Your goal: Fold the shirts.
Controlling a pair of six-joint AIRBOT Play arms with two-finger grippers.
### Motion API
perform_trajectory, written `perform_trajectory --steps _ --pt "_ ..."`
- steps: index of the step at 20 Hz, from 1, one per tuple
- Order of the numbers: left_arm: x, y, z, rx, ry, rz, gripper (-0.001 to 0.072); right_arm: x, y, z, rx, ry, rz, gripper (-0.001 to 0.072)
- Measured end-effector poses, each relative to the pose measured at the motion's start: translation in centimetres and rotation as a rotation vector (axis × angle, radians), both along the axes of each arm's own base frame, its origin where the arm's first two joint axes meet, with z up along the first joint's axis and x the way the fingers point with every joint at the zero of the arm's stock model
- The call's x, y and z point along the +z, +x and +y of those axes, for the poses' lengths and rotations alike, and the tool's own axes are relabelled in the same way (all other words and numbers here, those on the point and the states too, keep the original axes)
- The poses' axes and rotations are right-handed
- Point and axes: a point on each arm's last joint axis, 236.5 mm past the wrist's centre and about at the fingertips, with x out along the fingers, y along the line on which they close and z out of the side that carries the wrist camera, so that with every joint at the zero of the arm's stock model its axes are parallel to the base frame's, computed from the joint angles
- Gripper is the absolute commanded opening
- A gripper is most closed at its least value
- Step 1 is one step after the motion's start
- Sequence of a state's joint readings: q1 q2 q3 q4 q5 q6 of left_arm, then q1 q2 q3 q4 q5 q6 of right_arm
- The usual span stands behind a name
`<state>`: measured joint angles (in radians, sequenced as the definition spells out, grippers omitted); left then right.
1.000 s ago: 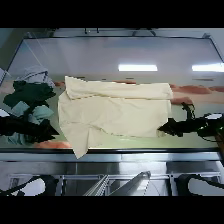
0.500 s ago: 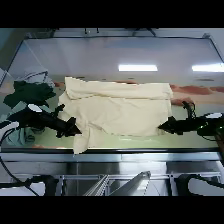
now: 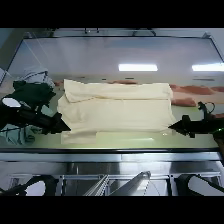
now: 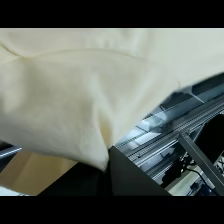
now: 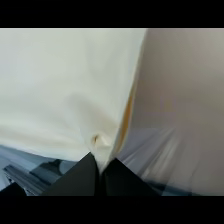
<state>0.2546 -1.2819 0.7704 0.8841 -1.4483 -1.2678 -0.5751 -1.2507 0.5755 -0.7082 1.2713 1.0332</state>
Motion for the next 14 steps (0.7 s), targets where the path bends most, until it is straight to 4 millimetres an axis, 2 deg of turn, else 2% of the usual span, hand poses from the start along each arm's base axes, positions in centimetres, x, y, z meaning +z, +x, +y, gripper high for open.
perform_trajectory --steps 4,6,9,12,14 --pt "1.1 -1.0 1.9 0.065 -0.015 -0.019 0.0020 1.7 0.6 -2.1 -0.096 -0.011 -0.029 0.0027" --pt "2.1 -0.4 2.3 0.093 -0.042 -0.056 0.0020 3.2 1.7 -2.2 -0.126 0.005 -0.087 0.0027" --pt "4.9 2.4 2.0 0.112 -0.093 -0.171 0.0021 5.4 4.2 -1.4 -0.141 0.032 -0.213 0.0028" --pt "7.8 6.6 1.6 0.084 -0.107 -0.298 0.0021 6.7 7.3 -0.9 -0.151 0.009 -0.313 0.0028" --pt "8.9 9.7 1.2 0.055 -0.112 -0.350 0.0020 7.1 9.7 -1.0 -0.161 -0.022 -0.356 0.0028"
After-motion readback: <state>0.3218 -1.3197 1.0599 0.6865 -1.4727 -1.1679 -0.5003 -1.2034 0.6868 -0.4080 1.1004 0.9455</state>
